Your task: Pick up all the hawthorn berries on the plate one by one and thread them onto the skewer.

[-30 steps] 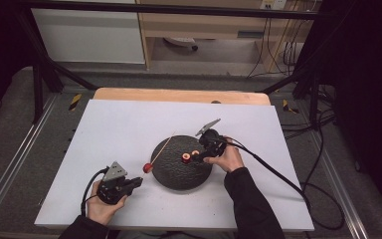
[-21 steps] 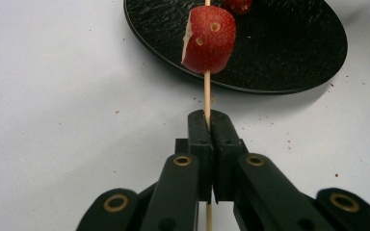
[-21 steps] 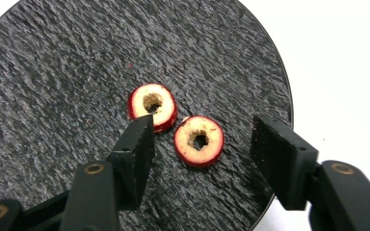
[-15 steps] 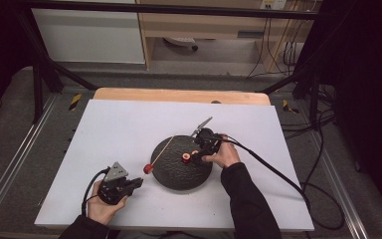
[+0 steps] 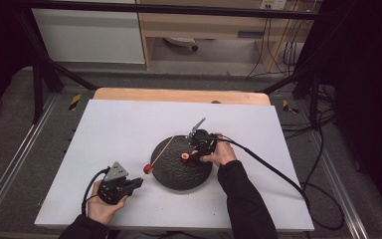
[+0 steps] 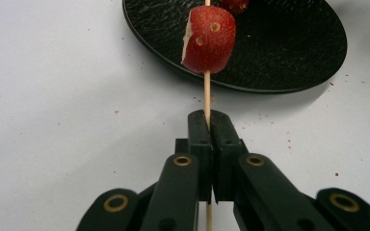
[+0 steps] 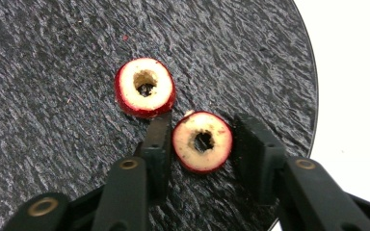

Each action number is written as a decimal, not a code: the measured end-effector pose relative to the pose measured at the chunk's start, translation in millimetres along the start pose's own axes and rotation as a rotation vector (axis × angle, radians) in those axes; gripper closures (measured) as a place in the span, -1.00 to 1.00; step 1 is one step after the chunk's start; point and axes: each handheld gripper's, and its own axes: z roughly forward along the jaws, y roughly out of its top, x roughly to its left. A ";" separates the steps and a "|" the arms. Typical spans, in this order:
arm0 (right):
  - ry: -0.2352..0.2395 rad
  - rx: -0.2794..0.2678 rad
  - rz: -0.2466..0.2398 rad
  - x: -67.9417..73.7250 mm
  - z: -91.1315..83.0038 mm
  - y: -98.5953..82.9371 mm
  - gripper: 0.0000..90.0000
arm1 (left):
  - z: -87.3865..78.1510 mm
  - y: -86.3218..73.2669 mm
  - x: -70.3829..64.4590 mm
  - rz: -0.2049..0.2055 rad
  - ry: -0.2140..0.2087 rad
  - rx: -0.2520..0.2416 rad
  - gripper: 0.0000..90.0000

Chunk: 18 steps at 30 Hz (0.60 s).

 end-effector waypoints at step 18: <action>0.072 -0.161 0.197 10.8 -32.8 -8.5 0.38 | -1.7 0.5 -2.8 0.008 0.007 -0.014 0.96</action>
